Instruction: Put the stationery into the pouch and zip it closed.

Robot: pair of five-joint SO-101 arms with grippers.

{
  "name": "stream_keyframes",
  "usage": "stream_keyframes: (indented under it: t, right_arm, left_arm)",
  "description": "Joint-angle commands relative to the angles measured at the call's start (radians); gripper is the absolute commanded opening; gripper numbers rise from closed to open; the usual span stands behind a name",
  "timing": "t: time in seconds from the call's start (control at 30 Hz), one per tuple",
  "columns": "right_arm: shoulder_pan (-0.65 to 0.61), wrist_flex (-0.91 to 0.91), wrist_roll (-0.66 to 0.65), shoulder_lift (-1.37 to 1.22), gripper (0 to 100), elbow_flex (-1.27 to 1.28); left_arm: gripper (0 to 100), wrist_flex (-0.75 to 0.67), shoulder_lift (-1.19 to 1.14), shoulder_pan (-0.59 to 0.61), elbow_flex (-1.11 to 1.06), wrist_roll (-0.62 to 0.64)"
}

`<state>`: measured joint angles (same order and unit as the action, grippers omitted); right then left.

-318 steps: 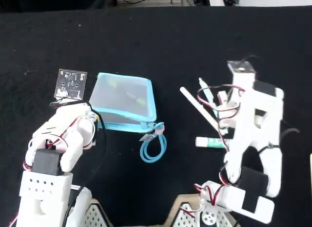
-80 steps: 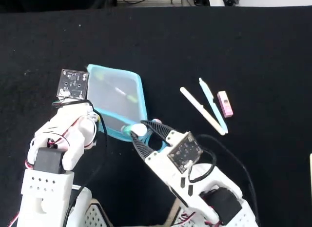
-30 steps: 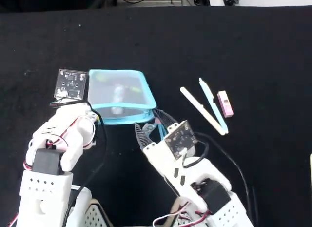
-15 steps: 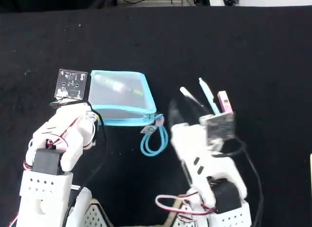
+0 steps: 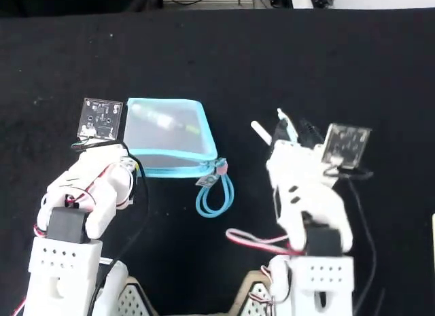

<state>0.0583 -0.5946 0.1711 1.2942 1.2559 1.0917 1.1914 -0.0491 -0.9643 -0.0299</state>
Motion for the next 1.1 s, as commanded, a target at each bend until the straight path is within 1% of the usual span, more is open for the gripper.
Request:
stream_keyframes:
  t: [0.0,0.2,0.33,0.43,0.53,0.7,0.83,1.07]
  right_arm:
    - [0.066,0.026,0.011,-0.226,12.3,-0.171]
    - [0.187,0.017,0.011,-0.604,12.3,-0.386]
    - [0.242,-0.092,0.011,-0.773,12.3,-0.545]
    - [0.244,-0.196,0.009,-0.880,12.3,-0.667]
    - [0.244,-0.244,0.003,-0.992,12.4,-0.759]
    - [0.244,-0.242,0.000,-1.155,12.4,-0.857]
    - [0.241,-0.247,-0.054,-1.256,12.5,-0.928]
    - [0.236,-0.250,-0.075,-1.431,12.5,-1.067]
  left_arm:
    - [3,-0.023,0.006,-0.002,0.008,0.002]
    - [3,-0.023,0.006,-0.002,0.008,0.002]
    - [3,-0.023,0.006,-0.002,0.010,0.002]
    - [3,-0.023,0.006,-0.002,0.012,0.002]
    - [3,-0.023,0.006,-0.002,0.012,0.002]
    - [3,-0.023,0.006,-0.002,0.012,0.002]
    - [3,-0.023,0.006,-0.002,0.012,0.002]
    - [3,-0.023,0.006,-0.002,0.010,0.002]
